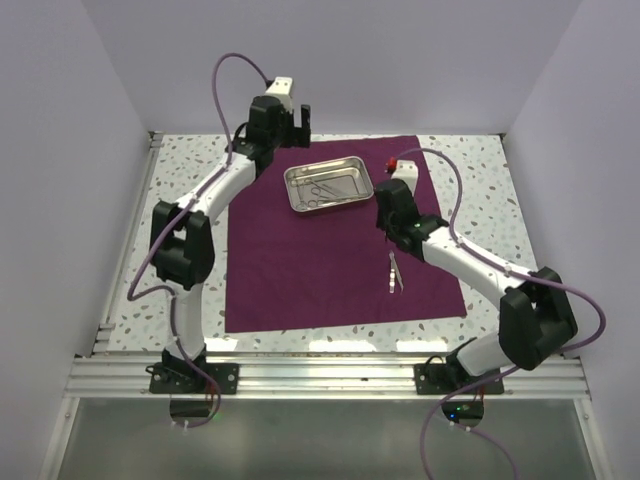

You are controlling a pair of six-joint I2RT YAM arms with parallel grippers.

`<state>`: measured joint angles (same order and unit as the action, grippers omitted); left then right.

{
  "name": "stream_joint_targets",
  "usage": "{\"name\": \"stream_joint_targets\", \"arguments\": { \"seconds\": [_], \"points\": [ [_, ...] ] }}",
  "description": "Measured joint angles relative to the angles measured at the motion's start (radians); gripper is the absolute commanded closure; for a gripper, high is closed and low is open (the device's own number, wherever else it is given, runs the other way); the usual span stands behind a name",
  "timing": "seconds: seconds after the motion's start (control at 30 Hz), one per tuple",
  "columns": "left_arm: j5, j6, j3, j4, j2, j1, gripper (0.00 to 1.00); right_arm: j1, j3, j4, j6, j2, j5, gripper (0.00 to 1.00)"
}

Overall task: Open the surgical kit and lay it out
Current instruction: Place the medical item in the surgical kit.

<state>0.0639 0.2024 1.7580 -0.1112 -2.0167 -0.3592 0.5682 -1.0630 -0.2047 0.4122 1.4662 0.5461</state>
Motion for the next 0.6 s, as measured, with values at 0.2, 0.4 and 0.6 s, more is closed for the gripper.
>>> {"name": "stream_joint_targets", "arguments": {
  "seconds": [0.2, 0.4, 0.6],
  "points": [
    [0.047, 0.019, 0.246, 0.081, -0.164, 0.0, 0.0, -0.003, 0.136, -0.053, 0.006, -0.006, -0.08, 1.0],
    [0.072, 0.024, 0.438, 0.209, -0.308, 0.006, 0.01, -0.003, 0.152, -0.142, -0.018, -0.007, -0.149, 1.0],
    [0.097, 0.045, 0.325, 0.378, -0.285, 0.007, 0.0, -0.011, 0.117, -0.265, -0.029, -0.008, -0.154, 1.0]
  ]
}}
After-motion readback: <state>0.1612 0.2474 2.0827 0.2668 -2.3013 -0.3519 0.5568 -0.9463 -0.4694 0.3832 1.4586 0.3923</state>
